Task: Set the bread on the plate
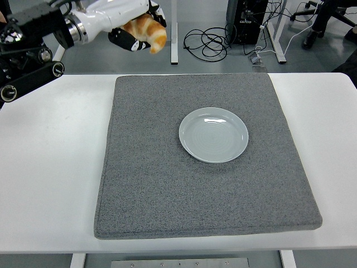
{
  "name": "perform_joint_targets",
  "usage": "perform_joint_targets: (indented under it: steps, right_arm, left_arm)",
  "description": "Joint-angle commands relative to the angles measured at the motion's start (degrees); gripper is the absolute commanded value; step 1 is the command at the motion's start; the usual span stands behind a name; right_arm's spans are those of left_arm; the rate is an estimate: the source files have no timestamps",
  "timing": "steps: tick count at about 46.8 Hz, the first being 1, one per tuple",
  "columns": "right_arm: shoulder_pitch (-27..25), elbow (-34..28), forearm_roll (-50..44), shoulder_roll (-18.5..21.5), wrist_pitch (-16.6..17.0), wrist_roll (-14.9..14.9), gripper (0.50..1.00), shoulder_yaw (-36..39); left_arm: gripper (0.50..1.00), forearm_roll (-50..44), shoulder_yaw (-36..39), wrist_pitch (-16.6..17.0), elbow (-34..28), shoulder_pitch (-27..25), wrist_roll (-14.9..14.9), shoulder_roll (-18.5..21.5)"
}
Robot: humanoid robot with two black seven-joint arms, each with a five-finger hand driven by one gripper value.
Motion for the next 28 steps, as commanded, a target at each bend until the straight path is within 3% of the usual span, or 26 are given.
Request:
perform_joint_targets:
  steps: [1, 25, 28]
  right_arm:
    - [-0.1, 0.0, 0.0, 0.0, 0.0, 0.0, 1.0, 0.0]
    - [0.0, 0.0, 0.0, 0.0, 0.0, 0.0, 1.0, 0.0]
    - [0.0, 0.0, 0.0, 0.0, 0.0, 0.0, 1.0, 0.0]
  left_arm:
    - [0.5, 0.0, 0.0, -0.3, 0.0, -0.5, 0.0, 0.1]
    - [0.5, -0.2, 0.0, -0.5, 0.2, 1.4, 0.1, -0.9]
    - [0.5, -0.3, 0.1, -0.5, 0.6, 1.8, 0.2, -2.4]
